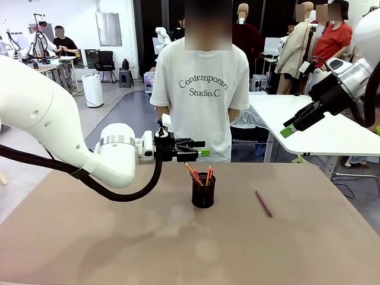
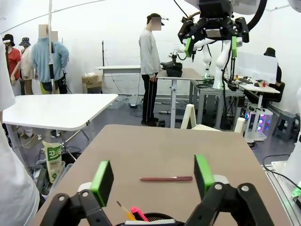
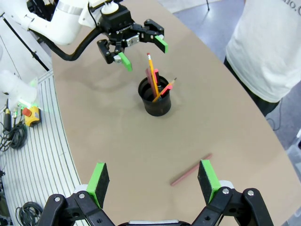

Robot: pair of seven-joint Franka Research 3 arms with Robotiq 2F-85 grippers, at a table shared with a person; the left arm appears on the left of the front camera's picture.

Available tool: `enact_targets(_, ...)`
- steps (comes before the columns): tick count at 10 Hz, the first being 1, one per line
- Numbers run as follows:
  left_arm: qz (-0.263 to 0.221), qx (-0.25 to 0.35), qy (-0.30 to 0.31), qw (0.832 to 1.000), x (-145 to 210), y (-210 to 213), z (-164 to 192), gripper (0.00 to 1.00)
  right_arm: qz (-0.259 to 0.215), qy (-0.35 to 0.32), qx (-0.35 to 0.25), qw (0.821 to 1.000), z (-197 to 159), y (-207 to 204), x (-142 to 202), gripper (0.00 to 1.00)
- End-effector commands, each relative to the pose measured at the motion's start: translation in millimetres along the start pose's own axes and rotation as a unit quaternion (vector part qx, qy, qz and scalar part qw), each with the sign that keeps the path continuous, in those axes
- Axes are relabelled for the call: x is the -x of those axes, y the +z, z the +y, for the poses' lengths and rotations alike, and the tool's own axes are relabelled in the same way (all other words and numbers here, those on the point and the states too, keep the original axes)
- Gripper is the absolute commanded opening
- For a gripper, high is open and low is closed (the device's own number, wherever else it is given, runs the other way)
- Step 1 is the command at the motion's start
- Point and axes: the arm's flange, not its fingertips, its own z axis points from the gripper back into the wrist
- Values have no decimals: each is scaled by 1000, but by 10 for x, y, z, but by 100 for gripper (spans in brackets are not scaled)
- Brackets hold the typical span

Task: Place the pens into the pen holder.
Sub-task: Pick up a writing instrument from the table and place it into the Pen holder.

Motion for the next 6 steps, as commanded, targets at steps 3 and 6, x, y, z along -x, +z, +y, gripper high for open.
enact_targets(3,2,1,0,1000,-3,1,-3,100,-6,4,-3,1000,-1,10,-5,100)
enact_targets(6,2,1,0,1000,-3,1,-3,100,-6,4,-3,1000,-1,10,-5,100)
